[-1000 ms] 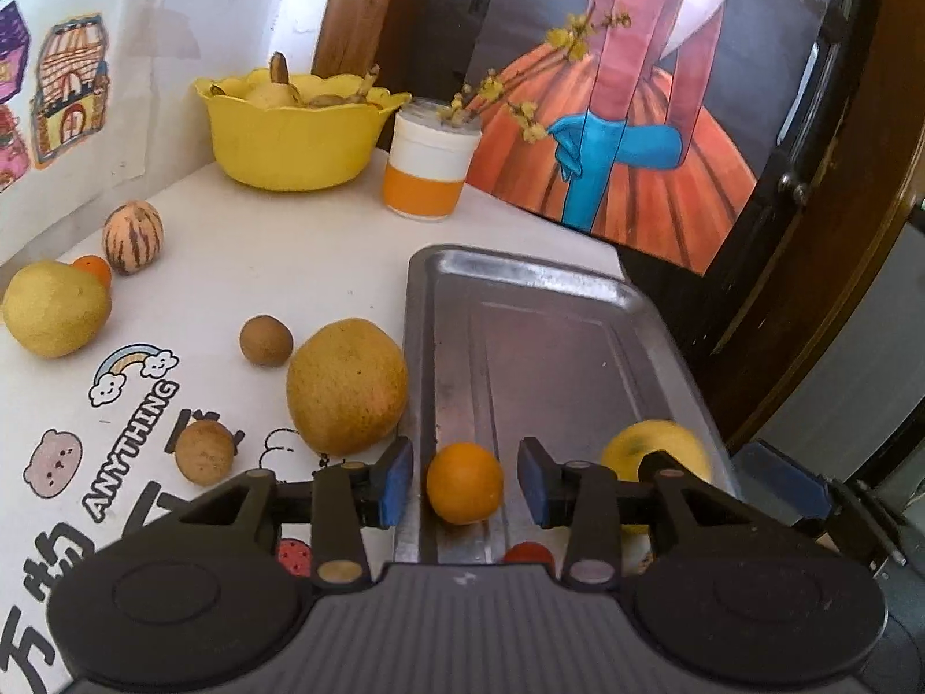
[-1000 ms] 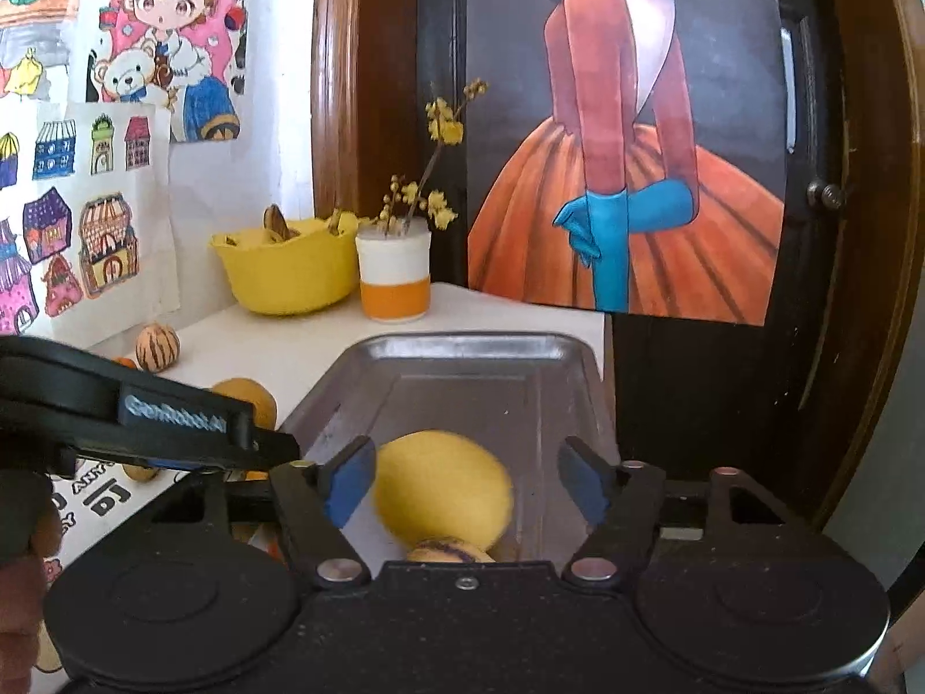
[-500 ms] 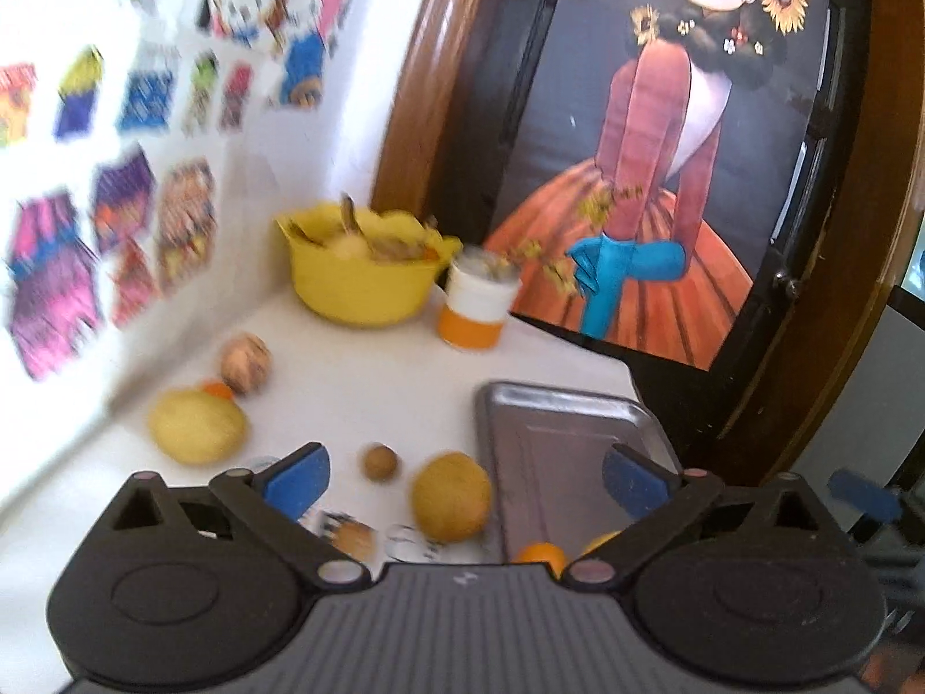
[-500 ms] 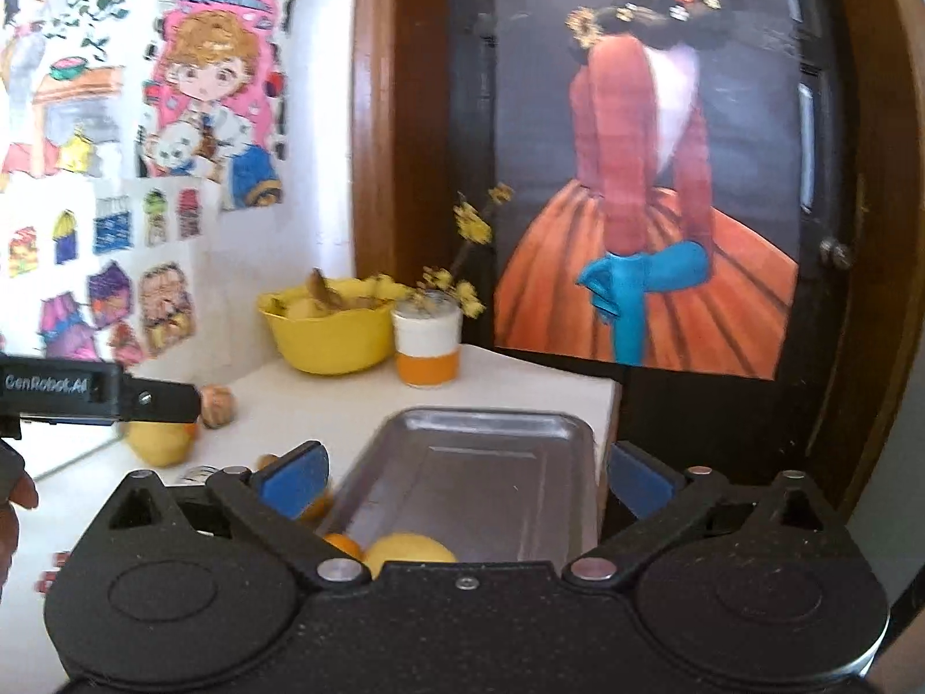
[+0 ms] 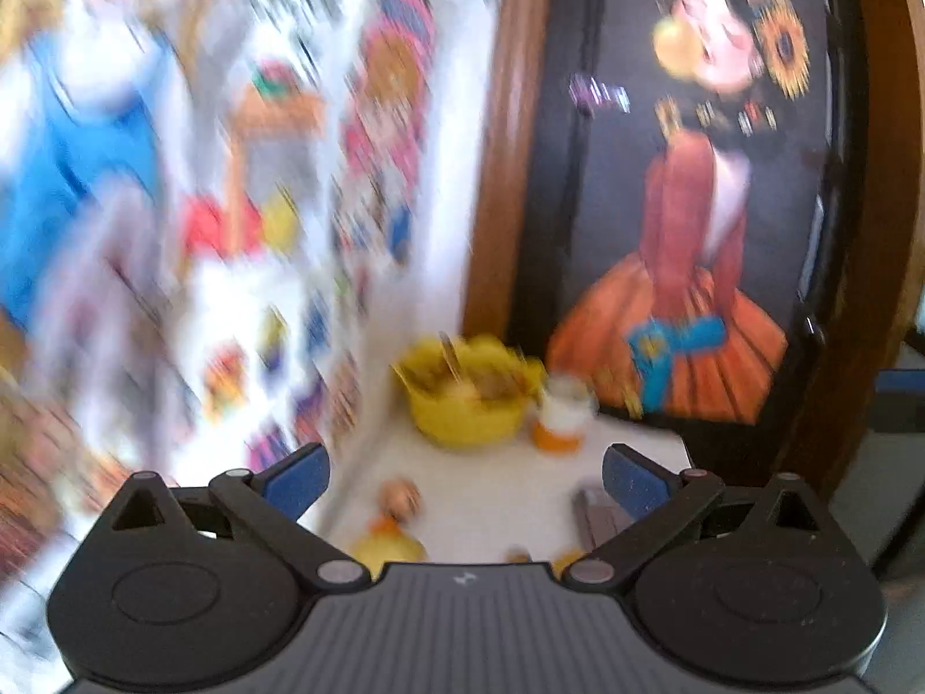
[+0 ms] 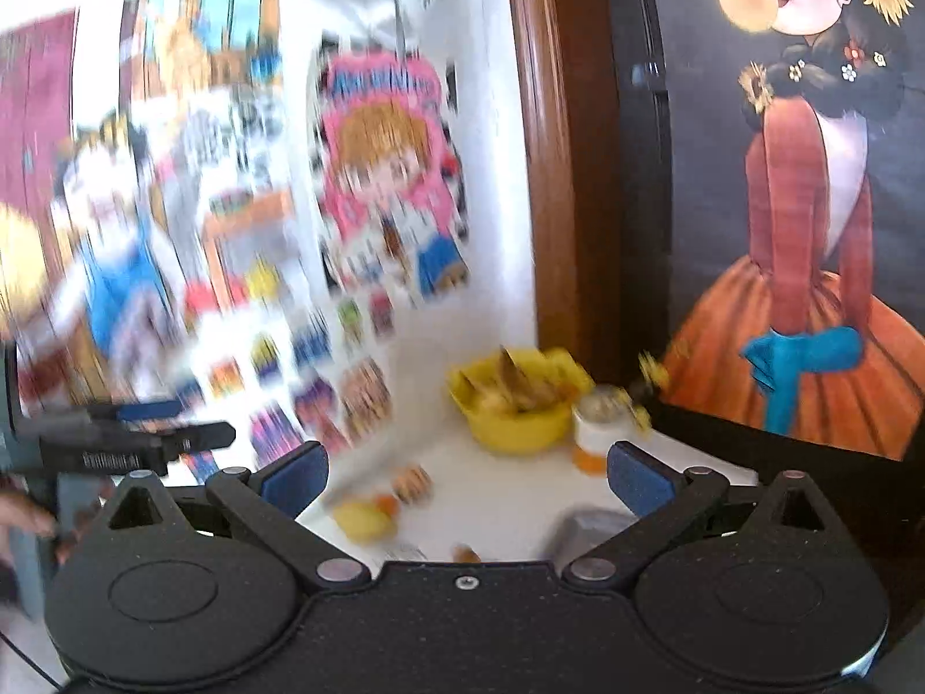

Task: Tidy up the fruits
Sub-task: 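Swing both tools back over the loose fruits on the table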

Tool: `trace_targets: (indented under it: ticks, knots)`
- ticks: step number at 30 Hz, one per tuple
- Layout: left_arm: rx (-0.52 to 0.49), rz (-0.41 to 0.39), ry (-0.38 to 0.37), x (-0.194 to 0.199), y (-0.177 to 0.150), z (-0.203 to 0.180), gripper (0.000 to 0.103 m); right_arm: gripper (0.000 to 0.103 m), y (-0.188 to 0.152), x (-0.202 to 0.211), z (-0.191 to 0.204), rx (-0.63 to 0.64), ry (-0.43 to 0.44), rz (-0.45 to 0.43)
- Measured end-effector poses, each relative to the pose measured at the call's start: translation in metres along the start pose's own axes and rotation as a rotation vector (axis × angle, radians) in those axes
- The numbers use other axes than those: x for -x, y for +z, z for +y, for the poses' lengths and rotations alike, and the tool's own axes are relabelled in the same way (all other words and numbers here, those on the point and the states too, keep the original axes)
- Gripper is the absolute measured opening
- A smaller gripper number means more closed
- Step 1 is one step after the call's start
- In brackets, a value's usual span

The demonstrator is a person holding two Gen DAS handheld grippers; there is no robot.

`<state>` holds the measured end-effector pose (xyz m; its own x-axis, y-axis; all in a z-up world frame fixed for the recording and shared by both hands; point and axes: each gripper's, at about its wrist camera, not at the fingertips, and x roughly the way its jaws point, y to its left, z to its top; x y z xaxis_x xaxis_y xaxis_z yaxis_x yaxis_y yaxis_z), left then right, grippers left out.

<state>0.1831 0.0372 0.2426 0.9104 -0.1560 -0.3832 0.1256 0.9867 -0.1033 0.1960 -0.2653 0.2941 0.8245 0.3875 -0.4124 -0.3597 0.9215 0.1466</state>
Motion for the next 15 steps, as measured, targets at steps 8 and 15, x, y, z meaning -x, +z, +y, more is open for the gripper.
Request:
trace_targets:
  ticks: [8,15]
  knots:
    - [0.051,-0.068,0.042,0.019,0.03,0.013,0.103,0.102,0.013,-0.024,0.01,0.083,0.045,0.042]
    - [0.024,0.06,0.05,-0.035,0.0,0.018,0.103,0.102,-0.034,-0.102,0.001,0.188,0.079,0.24]
